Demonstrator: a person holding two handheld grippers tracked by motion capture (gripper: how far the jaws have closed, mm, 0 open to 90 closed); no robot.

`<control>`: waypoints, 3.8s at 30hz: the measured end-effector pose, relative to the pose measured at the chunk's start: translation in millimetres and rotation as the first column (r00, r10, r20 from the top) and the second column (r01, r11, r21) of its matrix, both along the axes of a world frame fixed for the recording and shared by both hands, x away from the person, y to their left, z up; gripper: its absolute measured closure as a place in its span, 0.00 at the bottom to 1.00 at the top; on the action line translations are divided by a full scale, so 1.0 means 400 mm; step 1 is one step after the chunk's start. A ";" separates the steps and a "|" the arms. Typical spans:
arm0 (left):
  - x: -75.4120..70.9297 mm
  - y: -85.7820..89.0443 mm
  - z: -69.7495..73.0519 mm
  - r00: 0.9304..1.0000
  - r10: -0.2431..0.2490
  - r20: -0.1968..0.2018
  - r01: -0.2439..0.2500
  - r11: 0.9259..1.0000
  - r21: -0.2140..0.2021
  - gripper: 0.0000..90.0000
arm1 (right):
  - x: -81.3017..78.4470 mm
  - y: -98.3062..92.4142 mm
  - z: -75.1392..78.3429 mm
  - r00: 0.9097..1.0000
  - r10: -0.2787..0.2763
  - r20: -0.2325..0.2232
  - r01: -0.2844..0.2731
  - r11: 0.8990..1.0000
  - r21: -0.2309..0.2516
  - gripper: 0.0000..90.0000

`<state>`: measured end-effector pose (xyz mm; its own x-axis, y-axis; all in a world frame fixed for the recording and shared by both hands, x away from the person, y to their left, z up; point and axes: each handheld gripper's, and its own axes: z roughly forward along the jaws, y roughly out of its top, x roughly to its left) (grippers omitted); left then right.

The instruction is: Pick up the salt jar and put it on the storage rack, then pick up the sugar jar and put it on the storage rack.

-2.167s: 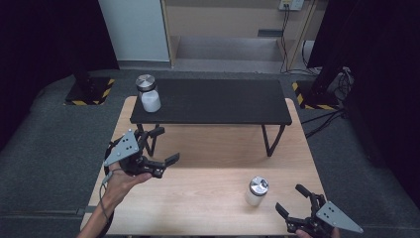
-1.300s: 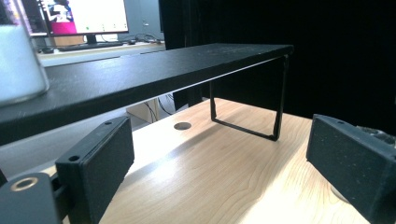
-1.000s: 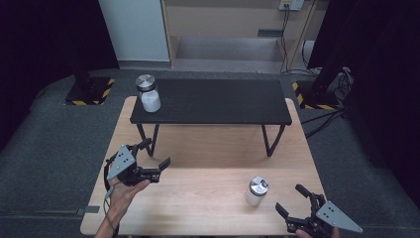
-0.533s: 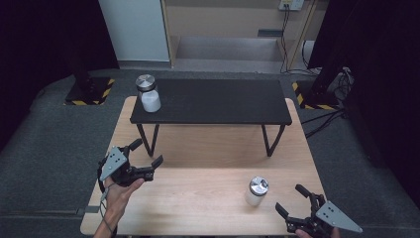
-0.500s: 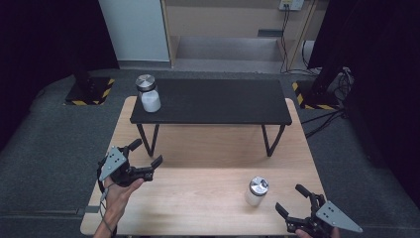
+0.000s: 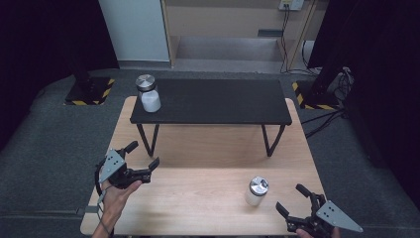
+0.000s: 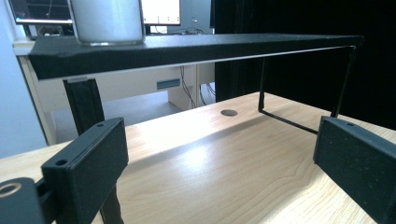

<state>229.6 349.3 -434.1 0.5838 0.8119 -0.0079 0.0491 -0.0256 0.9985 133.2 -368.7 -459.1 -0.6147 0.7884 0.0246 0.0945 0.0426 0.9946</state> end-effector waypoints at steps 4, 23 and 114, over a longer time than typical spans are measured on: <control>0.002 -0.002 -0.002 1.000 0.000 -0.009 0.000 1.000 0.005 0.02 | 0.000 0.000 0.000 1.000 -0.003 0.000 0.003 1.000 -0.001 0.08; -0.001 -0.001 -0.008 1.000 -0.011 -0.013 0.011 1.000 0.013 0.01 | 0.000 0.002 0.000 1.000 -0.012 0.000 0.012 1.000 0.004 0.08; -0.004 0.001 -0.020 0.999 0.005 -0.045 -0.005 1.000 -0.010 0.01 | 0.214 -0.146 0.340 0.926 0.345 -0.157 -0.370 0.913 -0.175 0.02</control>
